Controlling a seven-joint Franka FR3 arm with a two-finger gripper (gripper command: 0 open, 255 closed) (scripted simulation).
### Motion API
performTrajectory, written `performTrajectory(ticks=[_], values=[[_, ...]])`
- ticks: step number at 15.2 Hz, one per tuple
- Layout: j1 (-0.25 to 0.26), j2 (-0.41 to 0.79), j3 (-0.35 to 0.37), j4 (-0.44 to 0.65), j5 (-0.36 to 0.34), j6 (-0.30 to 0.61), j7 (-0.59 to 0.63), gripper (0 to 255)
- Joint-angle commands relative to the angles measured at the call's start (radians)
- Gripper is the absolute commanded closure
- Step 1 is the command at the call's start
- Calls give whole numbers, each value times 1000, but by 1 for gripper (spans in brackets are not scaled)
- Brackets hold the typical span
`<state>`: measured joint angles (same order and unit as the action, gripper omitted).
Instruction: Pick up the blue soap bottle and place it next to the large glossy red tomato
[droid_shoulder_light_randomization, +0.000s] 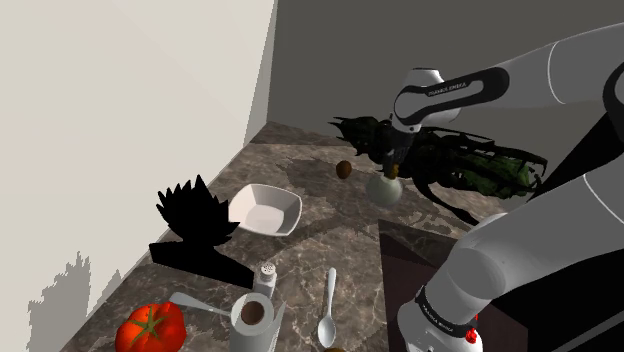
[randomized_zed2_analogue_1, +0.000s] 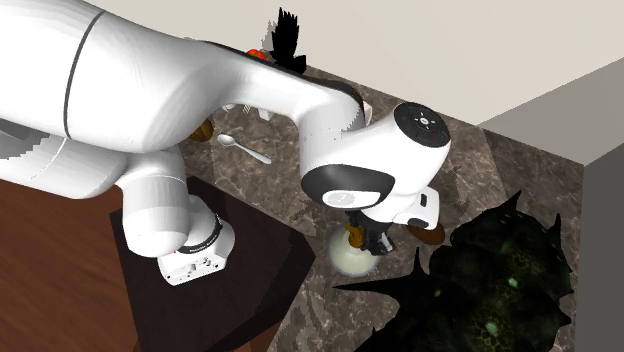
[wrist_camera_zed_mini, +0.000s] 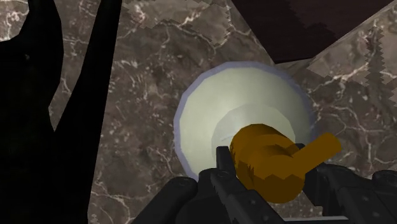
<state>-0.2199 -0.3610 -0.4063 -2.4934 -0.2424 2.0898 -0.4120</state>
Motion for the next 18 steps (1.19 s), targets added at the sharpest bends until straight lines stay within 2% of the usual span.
performTrajectory(ticks=[1, 18], values=[[0, -15, 5, 16, 0, -31, 0, 255], [4, -85, 42, 191, 15, -274, -9, 255]])
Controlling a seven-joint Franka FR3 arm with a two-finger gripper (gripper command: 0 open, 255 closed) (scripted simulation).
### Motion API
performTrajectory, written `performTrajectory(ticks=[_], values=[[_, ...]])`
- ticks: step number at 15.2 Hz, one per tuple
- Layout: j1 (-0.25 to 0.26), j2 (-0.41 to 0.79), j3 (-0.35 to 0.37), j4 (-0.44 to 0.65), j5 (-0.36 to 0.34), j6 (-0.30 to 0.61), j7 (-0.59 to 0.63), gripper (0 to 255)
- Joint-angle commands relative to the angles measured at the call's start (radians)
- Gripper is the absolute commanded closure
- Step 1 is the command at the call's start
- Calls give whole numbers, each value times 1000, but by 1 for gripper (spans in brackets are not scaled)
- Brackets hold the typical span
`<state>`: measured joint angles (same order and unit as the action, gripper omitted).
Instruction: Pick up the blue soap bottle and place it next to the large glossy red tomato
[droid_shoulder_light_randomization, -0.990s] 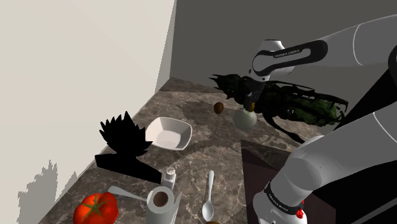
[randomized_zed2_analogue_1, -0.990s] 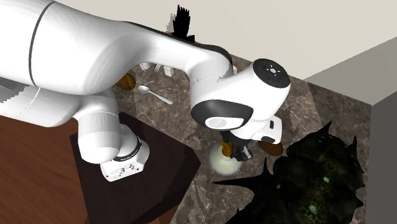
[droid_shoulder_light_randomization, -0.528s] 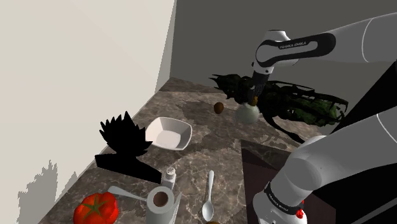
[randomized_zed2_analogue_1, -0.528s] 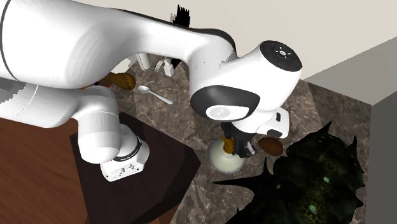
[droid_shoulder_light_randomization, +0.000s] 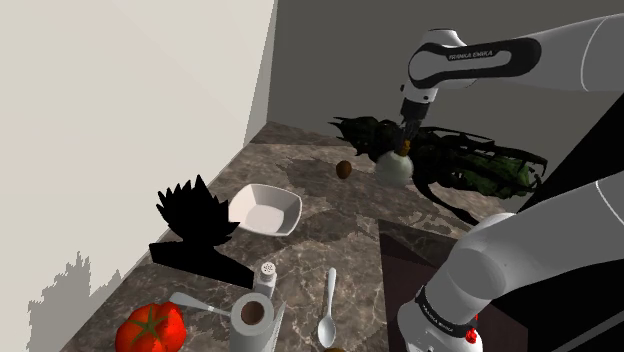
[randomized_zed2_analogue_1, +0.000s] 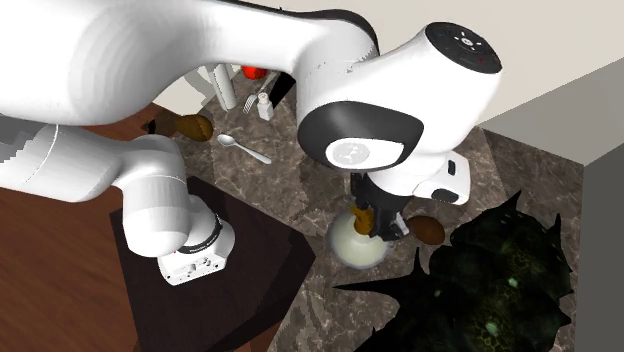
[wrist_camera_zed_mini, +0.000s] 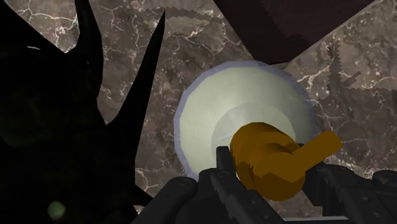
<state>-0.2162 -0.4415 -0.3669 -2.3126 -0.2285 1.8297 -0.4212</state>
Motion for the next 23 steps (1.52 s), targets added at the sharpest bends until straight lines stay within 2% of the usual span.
performTrajectory(ticks=[1, 23], values=[[1, -6, 5, 22, 2, -28, 0, 255], [14, 14, 35, 333, 29, -319, -28, 255]])
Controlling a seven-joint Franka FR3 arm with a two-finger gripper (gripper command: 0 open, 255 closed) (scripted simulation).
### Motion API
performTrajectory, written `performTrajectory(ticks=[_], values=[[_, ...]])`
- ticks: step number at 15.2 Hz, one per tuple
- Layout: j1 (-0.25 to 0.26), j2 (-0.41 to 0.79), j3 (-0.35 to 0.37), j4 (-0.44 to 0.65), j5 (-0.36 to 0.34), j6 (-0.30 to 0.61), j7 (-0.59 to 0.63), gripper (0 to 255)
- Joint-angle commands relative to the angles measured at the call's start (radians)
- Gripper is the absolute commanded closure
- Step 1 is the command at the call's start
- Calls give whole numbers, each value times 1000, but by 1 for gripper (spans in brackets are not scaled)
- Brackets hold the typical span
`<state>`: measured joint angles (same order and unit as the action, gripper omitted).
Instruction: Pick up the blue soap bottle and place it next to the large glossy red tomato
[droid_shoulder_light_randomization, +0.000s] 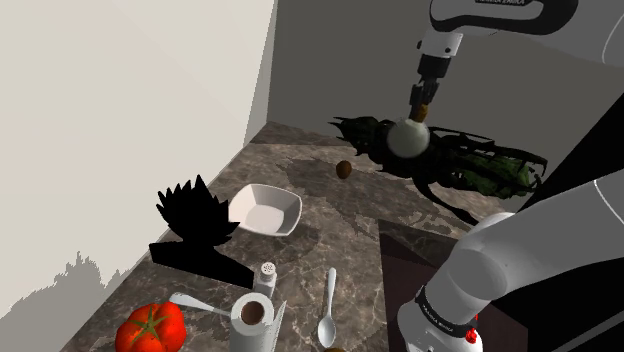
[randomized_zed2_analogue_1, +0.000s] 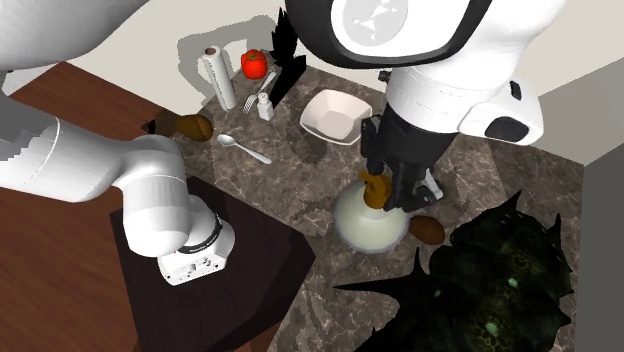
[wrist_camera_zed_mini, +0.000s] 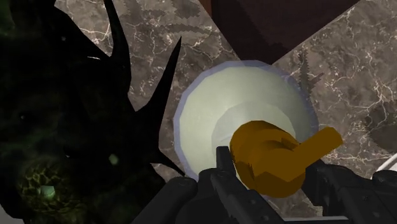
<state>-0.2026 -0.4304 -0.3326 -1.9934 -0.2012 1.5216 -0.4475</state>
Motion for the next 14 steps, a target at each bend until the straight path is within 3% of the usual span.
performTrajectory(ticks=[1, 14], values=[[1, 4, 1, 20, 2, -15, -2, 255], [105, 6, 235, 2, 119, -31, 318, 255]])
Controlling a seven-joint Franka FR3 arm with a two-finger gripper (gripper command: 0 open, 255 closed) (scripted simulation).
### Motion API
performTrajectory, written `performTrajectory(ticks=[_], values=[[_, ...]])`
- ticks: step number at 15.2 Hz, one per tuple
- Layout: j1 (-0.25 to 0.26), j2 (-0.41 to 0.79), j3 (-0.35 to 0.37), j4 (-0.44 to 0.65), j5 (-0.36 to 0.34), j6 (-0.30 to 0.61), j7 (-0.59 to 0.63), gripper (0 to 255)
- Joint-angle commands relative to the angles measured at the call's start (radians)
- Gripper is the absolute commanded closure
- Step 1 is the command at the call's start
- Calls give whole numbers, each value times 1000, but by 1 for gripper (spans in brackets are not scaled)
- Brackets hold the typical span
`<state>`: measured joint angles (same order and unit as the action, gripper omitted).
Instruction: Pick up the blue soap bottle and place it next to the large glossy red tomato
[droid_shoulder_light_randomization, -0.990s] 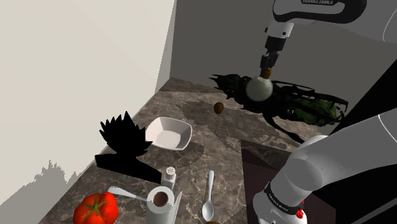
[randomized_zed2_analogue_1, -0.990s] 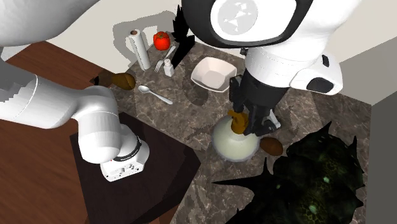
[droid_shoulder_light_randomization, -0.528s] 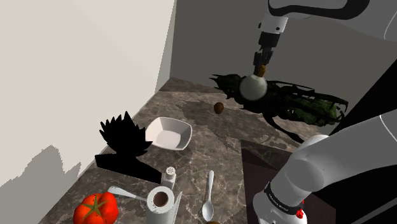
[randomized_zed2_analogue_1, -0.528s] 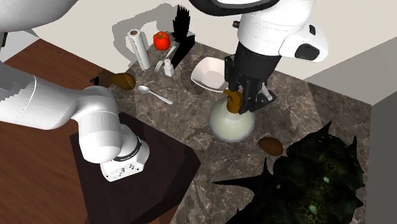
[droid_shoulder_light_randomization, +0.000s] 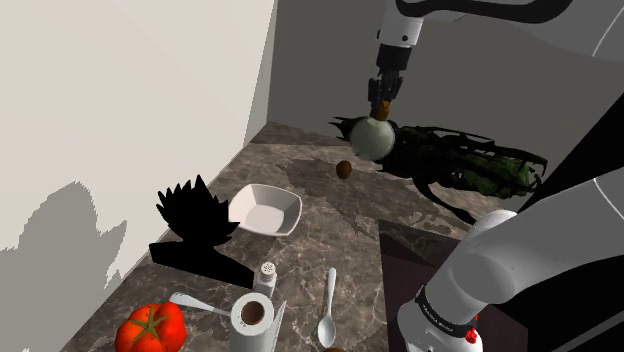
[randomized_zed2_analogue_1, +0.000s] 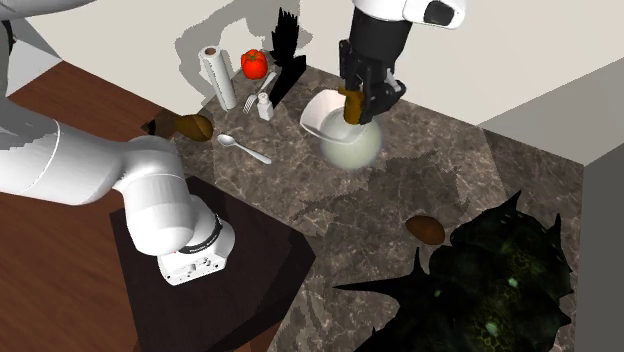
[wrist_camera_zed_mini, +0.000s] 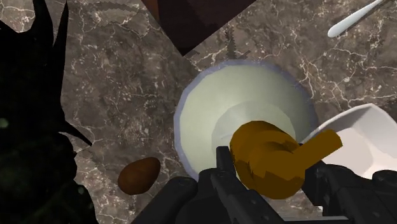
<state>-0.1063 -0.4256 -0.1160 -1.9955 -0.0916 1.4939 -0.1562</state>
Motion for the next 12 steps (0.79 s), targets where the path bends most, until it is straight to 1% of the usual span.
performTrajectory(ticks=[1, 7, 12], values=[[17, 9, 35, 10, 19, -4, 50, 255], [67, 76, 133, 69, 69, -3, 191, 255], [108, 158, 210, 151, 98, -3, 307, 255]])
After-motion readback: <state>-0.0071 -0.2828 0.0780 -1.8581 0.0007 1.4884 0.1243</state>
